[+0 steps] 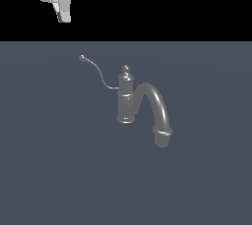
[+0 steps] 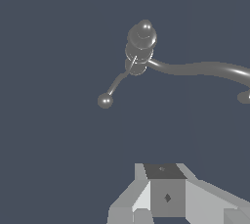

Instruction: Turn on the faucet by rotating a designated handle.

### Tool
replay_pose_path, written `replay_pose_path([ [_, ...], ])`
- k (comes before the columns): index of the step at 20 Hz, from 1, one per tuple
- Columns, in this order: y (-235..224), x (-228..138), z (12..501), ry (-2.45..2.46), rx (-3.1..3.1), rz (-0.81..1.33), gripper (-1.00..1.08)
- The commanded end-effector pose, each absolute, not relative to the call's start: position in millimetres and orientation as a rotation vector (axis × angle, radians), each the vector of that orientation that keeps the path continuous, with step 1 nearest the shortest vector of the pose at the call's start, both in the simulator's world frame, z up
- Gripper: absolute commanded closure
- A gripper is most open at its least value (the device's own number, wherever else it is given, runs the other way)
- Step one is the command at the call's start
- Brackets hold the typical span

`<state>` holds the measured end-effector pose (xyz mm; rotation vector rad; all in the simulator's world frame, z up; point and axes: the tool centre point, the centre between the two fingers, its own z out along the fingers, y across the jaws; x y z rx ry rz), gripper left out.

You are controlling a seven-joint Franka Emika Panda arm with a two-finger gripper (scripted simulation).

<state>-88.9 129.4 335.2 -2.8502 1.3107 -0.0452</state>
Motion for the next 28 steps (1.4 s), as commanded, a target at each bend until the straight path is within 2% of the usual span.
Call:
replay_pose_path([
  [1,132.1,-76.9,325.2,1.379,-2.816,-0.040,1.08],
  [17,132.7,-4.2,264.7,1.769,-2.594,-0.012,1.08],
  [28,126.6,22.8,242.6,1.907,-2.497,-0.001,1.08],
])
